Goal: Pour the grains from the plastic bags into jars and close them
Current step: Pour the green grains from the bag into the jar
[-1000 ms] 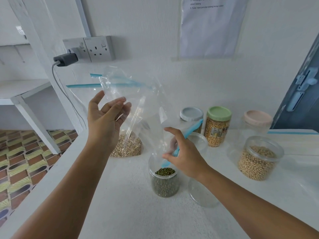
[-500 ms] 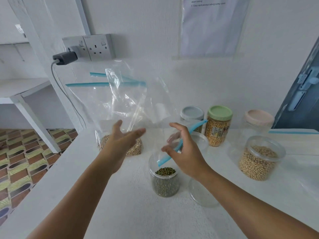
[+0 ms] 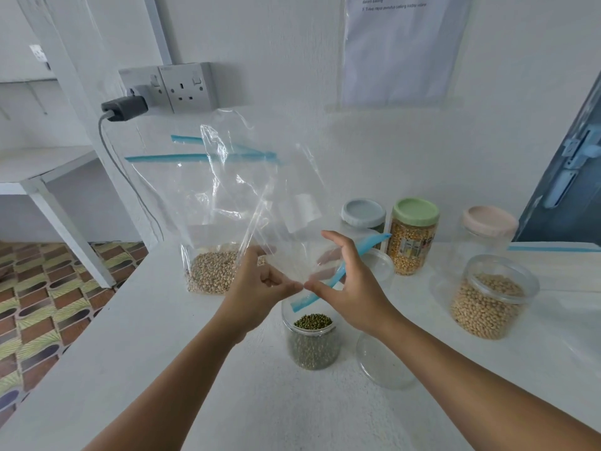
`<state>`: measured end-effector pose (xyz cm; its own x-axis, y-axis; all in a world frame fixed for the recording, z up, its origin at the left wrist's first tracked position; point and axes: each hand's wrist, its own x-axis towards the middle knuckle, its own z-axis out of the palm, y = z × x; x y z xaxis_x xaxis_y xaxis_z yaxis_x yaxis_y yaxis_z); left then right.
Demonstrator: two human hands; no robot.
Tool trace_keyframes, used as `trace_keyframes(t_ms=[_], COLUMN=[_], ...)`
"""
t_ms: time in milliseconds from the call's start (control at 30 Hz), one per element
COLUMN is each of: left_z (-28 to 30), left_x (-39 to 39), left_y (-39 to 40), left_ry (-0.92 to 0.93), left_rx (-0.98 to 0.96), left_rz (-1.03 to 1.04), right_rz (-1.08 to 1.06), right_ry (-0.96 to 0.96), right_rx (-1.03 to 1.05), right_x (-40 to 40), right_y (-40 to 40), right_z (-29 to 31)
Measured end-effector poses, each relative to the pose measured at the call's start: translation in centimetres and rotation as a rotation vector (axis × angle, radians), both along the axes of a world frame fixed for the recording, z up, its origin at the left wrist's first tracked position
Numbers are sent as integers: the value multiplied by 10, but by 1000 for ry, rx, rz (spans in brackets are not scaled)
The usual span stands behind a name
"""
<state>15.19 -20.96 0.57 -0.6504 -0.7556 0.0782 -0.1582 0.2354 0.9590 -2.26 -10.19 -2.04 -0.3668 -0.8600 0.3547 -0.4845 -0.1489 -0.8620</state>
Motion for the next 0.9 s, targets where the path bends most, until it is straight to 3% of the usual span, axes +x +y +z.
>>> trace_keyframes(t_ms=[200, 467, 700, 767, 900], left_z=[-13, -12, -19, -11, 24], left_x=[3, 0, 3, 6, 12], left_y=[-6, -3, -14, -16, -36], left_ry=[-140, -80, -113, -19, 342], left_rx=[-110, -158, -141, -37, 227], left_rz=[-141, -40, -134, -97, 156], right_rz=[-74, -53, -34, -8, 36], right_ry=[113, 40, 126, 169, 241], right_rx=[11, -6, 14, 23, 56], right_x=[0, -2, -2, -3, -5], right_y=[2, 2, 6, 8, 9], right_z=[-1, -2, -1, -1, -3])
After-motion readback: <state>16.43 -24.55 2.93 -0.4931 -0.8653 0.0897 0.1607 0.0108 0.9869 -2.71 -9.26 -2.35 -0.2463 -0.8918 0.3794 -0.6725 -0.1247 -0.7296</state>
